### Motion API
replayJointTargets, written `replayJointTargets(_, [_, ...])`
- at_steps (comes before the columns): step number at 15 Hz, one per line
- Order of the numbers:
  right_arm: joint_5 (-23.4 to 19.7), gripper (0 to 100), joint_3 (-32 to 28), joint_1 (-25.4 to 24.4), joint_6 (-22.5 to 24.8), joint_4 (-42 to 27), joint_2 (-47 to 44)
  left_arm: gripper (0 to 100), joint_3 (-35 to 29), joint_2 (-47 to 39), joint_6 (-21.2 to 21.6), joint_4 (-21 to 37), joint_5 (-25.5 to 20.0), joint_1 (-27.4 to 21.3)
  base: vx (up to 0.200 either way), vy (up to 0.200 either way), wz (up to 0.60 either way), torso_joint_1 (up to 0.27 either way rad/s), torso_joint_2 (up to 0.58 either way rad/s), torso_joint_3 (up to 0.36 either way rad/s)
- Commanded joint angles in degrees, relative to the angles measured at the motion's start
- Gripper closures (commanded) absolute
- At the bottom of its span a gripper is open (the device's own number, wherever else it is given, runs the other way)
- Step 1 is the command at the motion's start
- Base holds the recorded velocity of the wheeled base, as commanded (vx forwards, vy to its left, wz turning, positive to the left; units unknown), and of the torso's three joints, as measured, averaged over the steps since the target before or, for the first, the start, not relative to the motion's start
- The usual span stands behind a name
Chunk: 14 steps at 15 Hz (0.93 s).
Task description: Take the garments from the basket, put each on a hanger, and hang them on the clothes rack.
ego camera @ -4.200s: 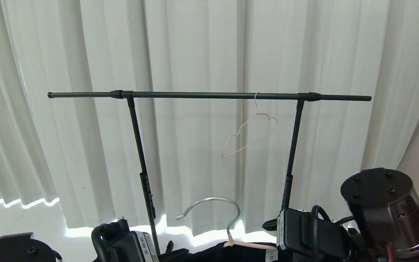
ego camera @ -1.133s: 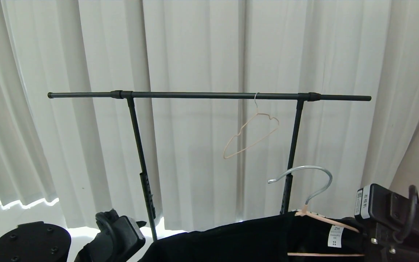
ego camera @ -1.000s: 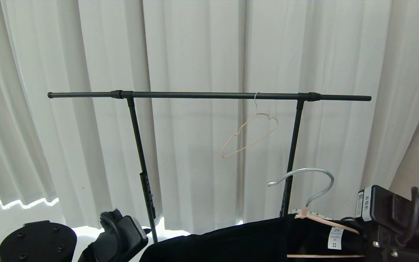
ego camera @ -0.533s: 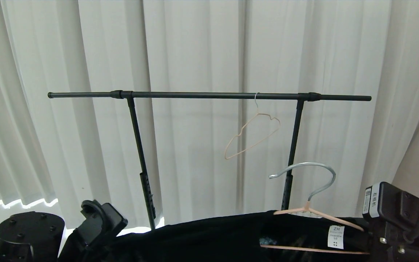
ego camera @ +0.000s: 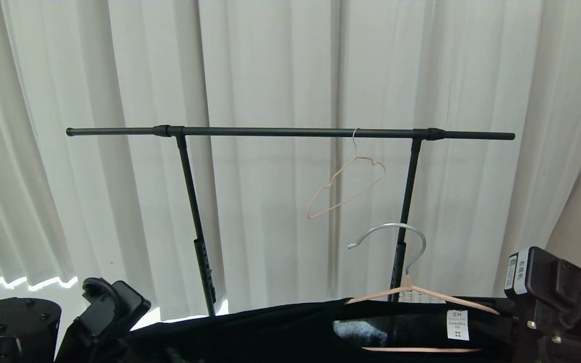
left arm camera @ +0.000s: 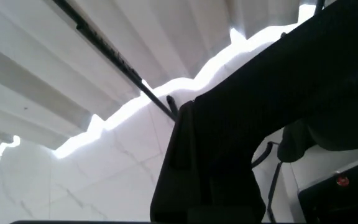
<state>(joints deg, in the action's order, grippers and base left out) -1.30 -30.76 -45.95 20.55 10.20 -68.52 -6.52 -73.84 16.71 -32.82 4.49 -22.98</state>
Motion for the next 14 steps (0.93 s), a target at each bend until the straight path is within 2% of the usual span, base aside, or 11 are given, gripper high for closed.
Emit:
replayJointTargets(1, [0.0,100,0.0,0.0,0.1,0.0,-0.3,100,0.0,1.2,0.0,-0.1,0.0,-0.5,0.000,0.000,0.00,0.000,0.00,0.000])
replayJointTargets(2, [0.2,100,0.0,0.0,0.0,0.0,-0.3,0,0.1,1.9,0.0,-0.1,-0.1,-0.7,0.000,0.000,0.00,0.000,0.00,0.000])
replayJointTargets(5, [2.2,100,0.0,0.7,-0.2,0.0,-0.3,0,-0.2,4.2,-0.6,-0.1,-2.0,-1.5,0.000,0.000,0.00,0.000,0.00,0.000])
replayJointTargets(6, [3.2,100,0.0,2.4,-0.2,-0.1,-0.3,0,-0.1,7.6,-3.5,-0.1,-7.3,-1.5,0.000,0.000,0.00,0.000,0.00,0.000])
replayJointTargets(7, [4.5,100,0.3,4.1,-0.2,-0.4,-0.4,0,-0.4,9.7,-6.1,-0.1,-10.4,-1.5,0.000,0.000,0.00,0.000,0.00,0.000])
replayJointTargets(8, [5.5,100,0.3,5.6,-0.3,-1.1,-0.4,0,-0.9,10.9,-7.7,-0.1,-11.4,-1.5,0.000,0.000,0.00,0.000,0.00,0.000])
replayJointTargets(9, [6.9,100,0.1,9.4,-0.6,-2.7,-0.4,0,-3.2,11.8,-11.1,-0.1,-11.5,-1.5,0.000,0.000,0.00,0.000,0.00,0.000])
replayJointTargets(11, [8.5,100,-0.1,14.7,-0.7,-3.6,-0.6,0,-7.7,10.4,-13.6,0.3,-10.8,-1.2,0.000,0.000,0.00,0.000,0.00,0.000])
replayJointTargets(13, [12.1,100,-0.1,18.0,-0.8,-3.6,-1.3,0,-8.9,7.2,-12.9,0.3,-7.5,-1.3,0.000,0.000,0.00,0.000,0.00,0.000])
replayJointTargets(14, [16.5,100,-0.2,21.8,-0.9,-3.6,-1.9,0,-8.3,3.2,-6.5,0.3,-0.6,-1.4,0.000,0.000,0.00,0.000,0.00,0.000])
